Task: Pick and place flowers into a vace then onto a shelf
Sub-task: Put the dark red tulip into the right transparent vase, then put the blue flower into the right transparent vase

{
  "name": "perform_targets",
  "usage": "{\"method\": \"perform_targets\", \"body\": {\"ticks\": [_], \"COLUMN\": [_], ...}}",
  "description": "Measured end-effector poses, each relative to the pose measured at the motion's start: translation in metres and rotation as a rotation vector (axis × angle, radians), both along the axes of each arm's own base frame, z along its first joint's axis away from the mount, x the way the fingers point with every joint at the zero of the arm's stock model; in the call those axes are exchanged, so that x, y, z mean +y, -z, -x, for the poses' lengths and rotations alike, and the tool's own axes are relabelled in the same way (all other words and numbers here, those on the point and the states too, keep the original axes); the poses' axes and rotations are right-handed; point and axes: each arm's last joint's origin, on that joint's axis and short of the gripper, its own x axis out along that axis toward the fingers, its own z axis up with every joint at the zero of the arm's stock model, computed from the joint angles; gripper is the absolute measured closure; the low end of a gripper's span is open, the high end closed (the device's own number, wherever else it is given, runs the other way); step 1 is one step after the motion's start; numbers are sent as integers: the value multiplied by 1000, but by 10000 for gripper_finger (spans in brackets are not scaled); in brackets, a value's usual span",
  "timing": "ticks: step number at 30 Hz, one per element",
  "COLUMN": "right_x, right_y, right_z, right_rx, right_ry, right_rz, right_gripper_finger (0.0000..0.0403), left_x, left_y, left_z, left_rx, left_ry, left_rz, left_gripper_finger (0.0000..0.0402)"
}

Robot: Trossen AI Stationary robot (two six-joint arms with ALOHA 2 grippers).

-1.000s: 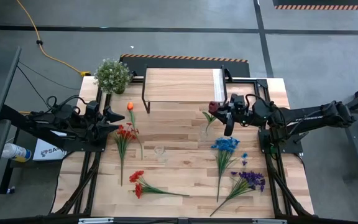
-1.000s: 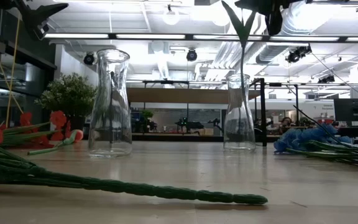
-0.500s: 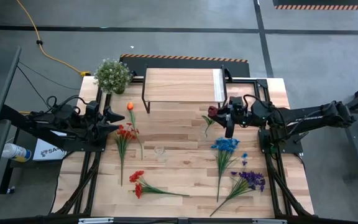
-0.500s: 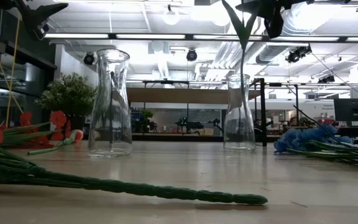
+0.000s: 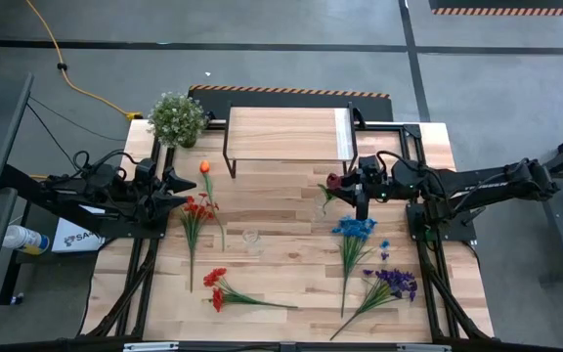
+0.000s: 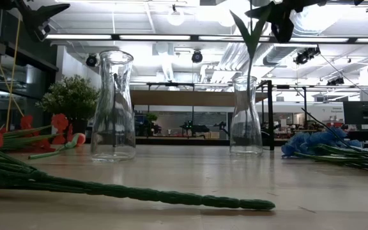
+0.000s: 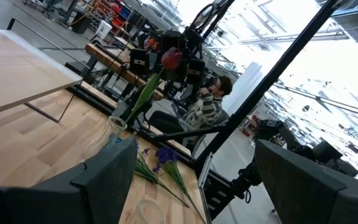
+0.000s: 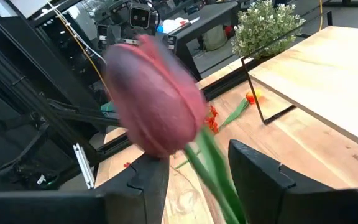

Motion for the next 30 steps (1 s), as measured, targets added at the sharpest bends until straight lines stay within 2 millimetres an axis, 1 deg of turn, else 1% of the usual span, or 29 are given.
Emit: {"method": "perform_targets", "body": {"ticks": [9, 15, 22, 27, 30], "right_x": [1, 2, 3, 6, 9], "right_y": [1, 4, 3, 2, 6], "right_z": [0, 1, 2, 5, 7], "right_rx": [5, 46, 38, 47, 100], "right_ry": [-22, -69, -110, -209, -273], "right_rz": [-4, -11, -19, -131, -232], "right_gripper_finger": [214, 210, 210, 210, 210], "left_x": [0, 0, 0, 0, 0], "left_y": [0, 0, 0, 0, 0], "left_z": [0, 0, 0, 0, 0], "left_rx": [0, 0, 0, 0, 0], "left_ry": [0, 0, 0, 0, 0], "left_rz": [0, 0, 0, 0, 0], "left_gripper_finger": [43, 43, 43, 43, 43]}}
